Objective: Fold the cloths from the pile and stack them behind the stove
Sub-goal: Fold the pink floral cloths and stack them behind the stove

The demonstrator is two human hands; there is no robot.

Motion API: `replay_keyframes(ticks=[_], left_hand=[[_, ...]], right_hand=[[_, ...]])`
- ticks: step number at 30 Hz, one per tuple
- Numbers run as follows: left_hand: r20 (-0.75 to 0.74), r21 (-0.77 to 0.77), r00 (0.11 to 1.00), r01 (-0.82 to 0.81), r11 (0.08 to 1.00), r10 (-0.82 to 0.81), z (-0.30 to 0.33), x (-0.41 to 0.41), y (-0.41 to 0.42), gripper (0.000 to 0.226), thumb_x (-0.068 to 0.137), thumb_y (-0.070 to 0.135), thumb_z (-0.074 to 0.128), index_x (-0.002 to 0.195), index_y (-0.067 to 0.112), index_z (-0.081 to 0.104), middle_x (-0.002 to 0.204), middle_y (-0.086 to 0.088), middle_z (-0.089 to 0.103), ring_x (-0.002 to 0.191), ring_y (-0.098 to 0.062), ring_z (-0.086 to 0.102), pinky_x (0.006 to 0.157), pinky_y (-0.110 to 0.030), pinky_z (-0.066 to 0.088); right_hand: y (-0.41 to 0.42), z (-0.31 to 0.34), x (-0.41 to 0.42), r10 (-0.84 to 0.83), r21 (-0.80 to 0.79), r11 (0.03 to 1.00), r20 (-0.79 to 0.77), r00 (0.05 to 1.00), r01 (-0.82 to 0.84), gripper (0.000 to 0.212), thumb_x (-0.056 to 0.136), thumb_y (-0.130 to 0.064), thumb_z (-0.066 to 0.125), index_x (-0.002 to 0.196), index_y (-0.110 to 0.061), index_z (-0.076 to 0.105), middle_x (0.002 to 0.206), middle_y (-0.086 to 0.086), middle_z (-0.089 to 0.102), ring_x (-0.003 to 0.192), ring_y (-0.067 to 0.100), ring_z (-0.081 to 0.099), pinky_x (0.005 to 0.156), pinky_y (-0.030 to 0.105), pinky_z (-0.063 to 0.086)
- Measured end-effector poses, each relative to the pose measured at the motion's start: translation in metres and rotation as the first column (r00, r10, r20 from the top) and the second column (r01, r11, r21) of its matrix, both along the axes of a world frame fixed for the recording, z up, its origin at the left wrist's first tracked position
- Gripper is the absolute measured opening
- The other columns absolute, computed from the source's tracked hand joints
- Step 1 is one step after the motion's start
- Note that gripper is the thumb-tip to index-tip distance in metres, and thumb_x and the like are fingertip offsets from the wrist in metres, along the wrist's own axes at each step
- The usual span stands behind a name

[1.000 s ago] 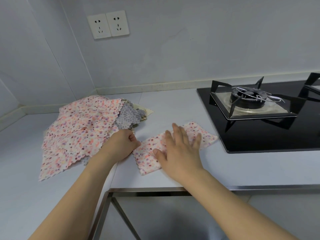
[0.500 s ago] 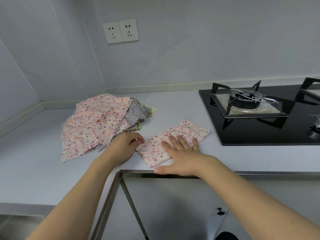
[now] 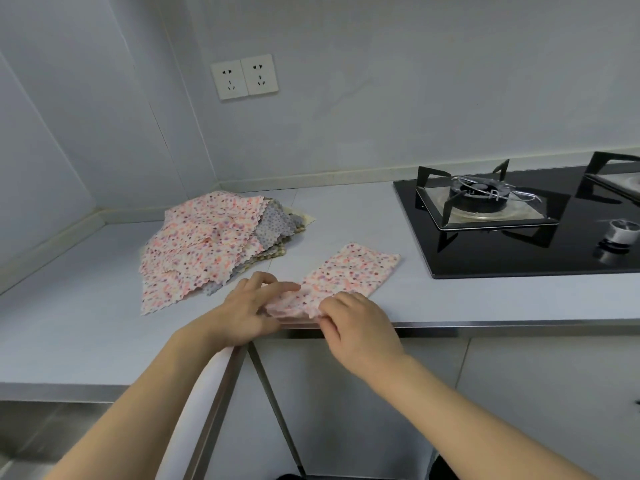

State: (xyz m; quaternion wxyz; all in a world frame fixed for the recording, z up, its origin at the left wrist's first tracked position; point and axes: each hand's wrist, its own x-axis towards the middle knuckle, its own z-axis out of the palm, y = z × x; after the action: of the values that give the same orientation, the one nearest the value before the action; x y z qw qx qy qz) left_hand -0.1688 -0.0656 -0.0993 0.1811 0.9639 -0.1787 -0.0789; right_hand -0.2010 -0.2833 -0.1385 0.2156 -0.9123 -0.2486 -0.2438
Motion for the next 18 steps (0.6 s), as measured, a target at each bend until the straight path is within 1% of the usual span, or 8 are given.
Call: replay_keyframes(ticks=[3,4,6,9,12,14,16,18], left_hand=[[-0.027,-0.04,1.0,-0.009,0.999,0.008,-0.003,0.002,-0.001,0.05,0.06,0.065,0.053,0.109,0.058,0.053,0.128,0.026,0.033,0.12,-0.009,0.027,0.105,-0.034,0.028],[-0.015,-0.123,1.0,-0.021,0.992,0.019,0.0,0.002,-0.005,0.036,0.063,0.063,0.06,0.098,0.055,0.059,0.128,0.029,0.038,0.121,-0.009,0.032,0.106,-0.034,0.029],[-0.012,-0.373,0.998,-0.061,0.926,0.061,0.005,0.006,-0.011,0.01,0.074,0.04,0.076,0.08,0.044,0.068,0.124,0.022,0.052,0.118,-0.008,0.046,0.101,-0.031,0.035],[-0.153,-0.638,0.979,-0.2,0.743,0.132,0.013,0.015,-0.027,0.017,0.082,0.017,0.075,0.098,0.025,0.072,0.107,0.007,0.071,0.1,-0.008,0.065,0.092,-0.025,0.046],[-0.254,-0.694,0.953,-0.298,0.655,0.165,0.019,0.028,-0.052,0.015,0.091,0.013,0.064,0.106,0.011,0.068,0.097,0.003,0.075,0.087,-0.006,0.07,0.073,-0.014,0.051],[-0.26,-0.712,0.949,-0.312,0.629,0.177,0.02,0.041,-0.069,0.015,0.094,0.014,0.06,0.105,0.009,0.068,0.098,-0.001,0.075,0.087,-0.011,0.071,0.07,-0.017,0.053],[-0.26,-0.697,0.939,-0.343,0.629,0.224,0.02,0.055,-0.086,0.011,0.094,0.017,0.061,0.1,0.012,0.068,0.095,-0.002,0.075,0.086,-0.016,0.071,0.073,-0.024,0.054],[-0.211,-0.637,0.93,-0.364,0.679,0.301,0.017,0.071,-0.102,0.008,0.093,0.019,0.062,0.089,0.014,0.066,0.085,0.0,0.071,0.077,-0.017,0.068,0.066,-0.025,0.05]], right_hand=[[-0.005,0.011,-0.003,-0.048,0.119,0.991,-0.15,0.987,0.067,0.024,0.093,-0.025,0.05,0.071,-0.018,0.044,0.063,-0.004,0.048,0.06,0.02,0.041,0.051,0.032,0.026],[-0.008,0.014,-0.003,-0.057,0.16,0.983,-0.191,0.98,0.088,0.027,0.093,-0.026,0.05,0.069,-0.018,0.042,0.058,-0.004,0.043,0.056,0.019,0.038,0.051,0.034,0.026],[-0.013,0.02,0.001,-0.066,0.234,0.964,-0.26,0.963,0.129,0.035,0.094,-0.028,0.051,0.063,-0.018,0.037,0.051,-0.002,0.037,0.051,0.017,0.033,0.052,0.036,0.027],[-0.022,0.028,0.013,-0.03,0.35,0.922,-0.371,0.928,0.169,0.039,0.094,-0.023,0.05,0.06,-0.021,0.031,0.051,-0.003,0.035,0.05,0.014,0.031,0.048,0.032,0.023],[-0.035,0.037,0.029,-0.06,0.397,0.883,-0.431,0.9,0.25,0.038,0.094,-0.025,0.051,0.06,-0.02,0.035,0.055,-0.004,0.041,0.052,0.014,0.037,0.048,0.031,0.027],[-0.044,0.041,0.042,-0.118,0.362,0.881,-0.456,0.882,0.305,0.035,0.094,-0.027,0.05,0.062,-0.02,0.039,0.061,-0.004,0.047,0.056,0.015,0.043,0.048,0.029,0.03],[-0.054,0.043,0.055,-0.176,0.303,0.889,-0.468,0.866,0.344,0.034,0.095,-0.028,0.048,0.063,-0.022,0.038,0.065,-0.006,0.048,0.058,0.011,0.044,0.048,0.026,0.028],[-0.064,0.043,0.069,-0.216,0.26,0.892,-0.473,0.854,0.369,0.035,0.096,-0.027,0.047,0.063,-0.023,0.036,0.065,-0.007,0.045,0.056,0.009,0.042,0.048,0.025,0.026]])
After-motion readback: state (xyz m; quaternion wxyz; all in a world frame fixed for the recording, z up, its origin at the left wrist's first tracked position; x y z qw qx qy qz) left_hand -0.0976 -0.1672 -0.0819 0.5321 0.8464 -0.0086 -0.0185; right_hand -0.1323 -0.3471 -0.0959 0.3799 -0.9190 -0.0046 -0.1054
